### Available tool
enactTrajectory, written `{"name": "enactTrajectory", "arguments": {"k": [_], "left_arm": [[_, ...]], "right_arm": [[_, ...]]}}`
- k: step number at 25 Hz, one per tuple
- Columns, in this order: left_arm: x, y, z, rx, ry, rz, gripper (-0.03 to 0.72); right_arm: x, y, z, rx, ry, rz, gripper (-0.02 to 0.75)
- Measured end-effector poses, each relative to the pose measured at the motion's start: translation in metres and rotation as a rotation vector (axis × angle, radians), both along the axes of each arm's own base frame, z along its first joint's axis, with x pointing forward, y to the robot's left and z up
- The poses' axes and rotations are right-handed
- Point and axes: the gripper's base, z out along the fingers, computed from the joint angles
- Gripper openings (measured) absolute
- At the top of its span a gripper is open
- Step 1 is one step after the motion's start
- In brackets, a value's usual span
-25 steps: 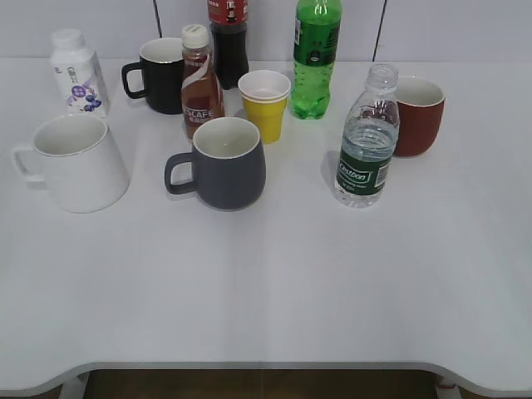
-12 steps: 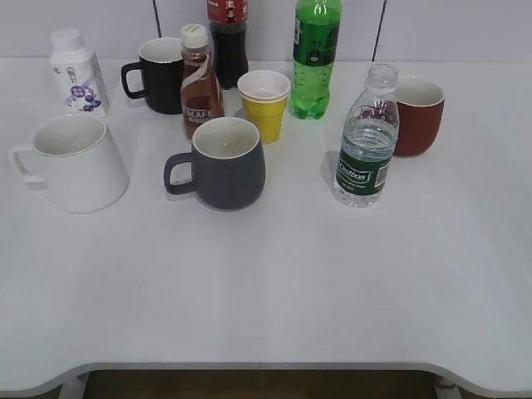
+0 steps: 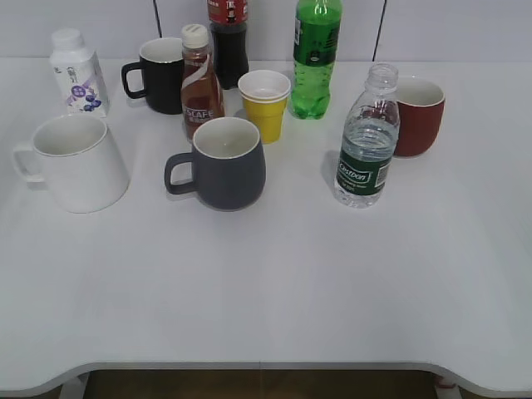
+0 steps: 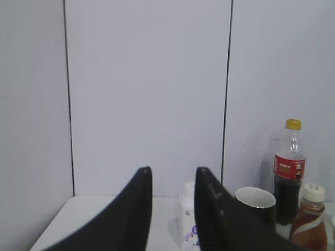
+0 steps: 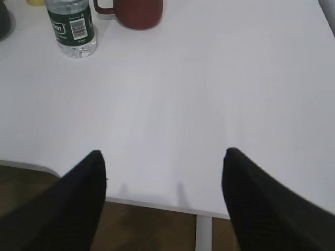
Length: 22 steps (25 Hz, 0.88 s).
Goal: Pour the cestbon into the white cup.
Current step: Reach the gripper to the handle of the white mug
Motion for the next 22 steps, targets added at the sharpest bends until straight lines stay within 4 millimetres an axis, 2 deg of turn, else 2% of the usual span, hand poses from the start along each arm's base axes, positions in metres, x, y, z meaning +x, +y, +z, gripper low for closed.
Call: {"name": "enactTrajectory", "arguments": {"k": [6,9,12,15,19,22], "left_arm": [[0.066,-0.003,-0.034,0.031,0.148,-0.028,0.234],[0.102,-0.005,-0.062,0.024,0.254,-0.046,0.239],[0.127,-0.006,-0.09,0.017,0.355,-0.057,0.241],[0.138,-0.006,-0.118,0.01,0.457,-0.061,0.241],[0.124,-0.006,-0.152,-0.017,0.479,-0.064,0.241],[0.125,-0.007,-0.157,0.027,0.385,-0.075,0.242]], "right_arm": [[0.0,0.0,0.0,0.0,0.0,0.0,0.521],[0.0,0.0,0.0,0.0,0.0,0.0,0.521],[0.0,0.0,0.0,0.0,0.0,0.0,0.521],[0.0,0.0,0.0,0.0,0.0,0.0,0.521],[0.0,0.0,0.0,0.0,0.0,0.0,0.521],[0.0,0.0,0.0,0.0,0.0,0.0,0.521]]}}
